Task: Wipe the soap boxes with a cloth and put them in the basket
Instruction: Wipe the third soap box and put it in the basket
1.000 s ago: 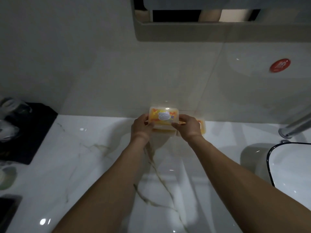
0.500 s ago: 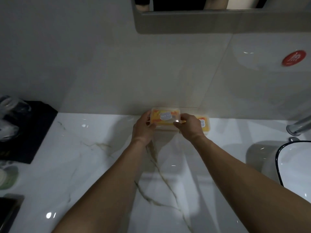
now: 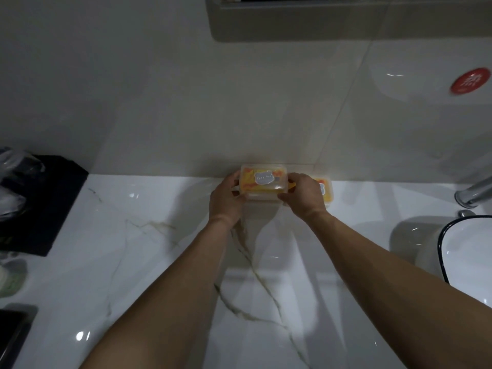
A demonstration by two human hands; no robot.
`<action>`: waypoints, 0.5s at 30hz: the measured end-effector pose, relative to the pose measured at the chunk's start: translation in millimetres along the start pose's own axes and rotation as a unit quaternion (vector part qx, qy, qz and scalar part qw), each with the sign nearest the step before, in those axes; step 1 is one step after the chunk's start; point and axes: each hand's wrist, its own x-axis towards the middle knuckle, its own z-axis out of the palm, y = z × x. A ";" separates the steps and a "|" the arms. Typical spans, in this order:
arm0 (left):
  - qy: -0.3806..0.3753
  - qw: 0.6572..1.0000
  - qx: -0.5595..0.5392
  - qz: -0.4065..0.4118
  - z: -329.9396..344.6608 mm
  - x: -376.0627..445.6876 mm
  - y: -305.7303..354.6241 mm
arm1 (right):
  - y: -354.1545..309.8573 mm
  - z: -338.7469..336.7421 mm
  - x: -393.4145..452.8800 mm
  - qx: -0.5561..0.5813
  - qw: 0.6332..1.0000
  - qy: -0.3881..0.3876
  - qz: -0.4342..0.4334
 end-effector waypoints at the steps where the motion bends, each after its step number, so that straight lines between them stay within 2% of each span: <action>1: 0.002 1.000 0.002 0.002 -0.3 -0.4 0.1 | 0.2 0.4 -0.4 0.000 1.000 0.000 -0.002; 5: -0.002 0.999 -0.030 -0.015 0.7 -2.5 -2.1 | 1.0 3.0 -2.4 -0.001 1.000 0.004 -0.006; 15: -0.001 1.000 -0.008 -0.009 -0.7 -4.8 -3.4 | 1.1 5.3 -4.3 0.023 1.000 0.006 -0.003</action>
